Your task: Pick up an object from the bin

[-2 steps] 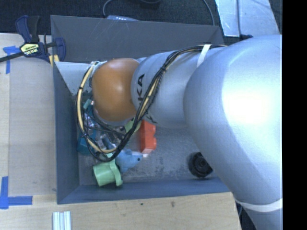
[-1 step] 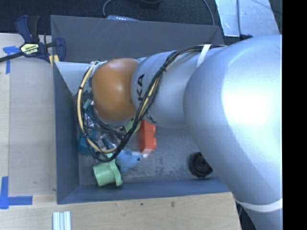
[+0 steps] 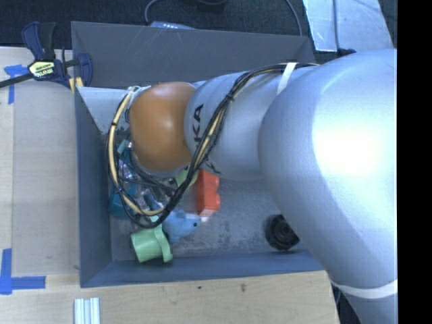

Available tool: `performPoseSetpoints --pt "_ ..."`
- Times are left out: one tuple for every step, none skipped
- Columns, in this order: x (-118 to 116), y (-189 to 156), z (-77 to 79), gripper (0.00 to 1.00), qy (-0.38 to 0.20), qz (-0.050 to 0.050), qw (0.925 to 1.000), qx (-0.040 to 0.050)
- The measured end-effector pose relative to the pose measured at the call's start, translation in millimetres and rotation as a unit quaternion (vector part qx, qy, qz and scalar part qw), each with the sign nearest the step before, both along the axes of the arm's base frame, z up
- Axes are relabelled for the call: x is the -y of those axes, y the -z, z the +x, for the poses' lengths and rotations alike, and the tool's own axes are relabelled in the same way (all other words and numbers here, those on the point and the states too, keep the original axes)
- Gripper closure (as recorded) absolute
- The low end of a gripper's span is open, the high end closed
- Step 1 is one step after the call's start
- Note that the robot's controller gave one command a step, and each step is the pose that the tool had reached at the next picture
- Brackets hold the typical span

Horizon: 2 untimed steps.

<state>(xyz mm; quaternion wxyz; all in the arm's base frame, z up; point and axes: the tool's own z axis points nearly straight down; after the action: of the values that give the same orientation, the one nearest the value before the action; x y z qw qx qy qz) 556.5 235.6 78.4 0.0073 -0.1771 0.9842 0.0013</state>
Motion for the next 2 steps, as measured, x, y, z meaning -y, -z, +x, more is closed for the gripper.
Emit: performPoseSetpoints --pt "10.4 -5.4 7.0 1.00 -0.124 -0.004 0.9922 0.0029" --pt "10.5 -5.5 7.1 1.00 -0.124 -0.004 0.9922 0.0029"
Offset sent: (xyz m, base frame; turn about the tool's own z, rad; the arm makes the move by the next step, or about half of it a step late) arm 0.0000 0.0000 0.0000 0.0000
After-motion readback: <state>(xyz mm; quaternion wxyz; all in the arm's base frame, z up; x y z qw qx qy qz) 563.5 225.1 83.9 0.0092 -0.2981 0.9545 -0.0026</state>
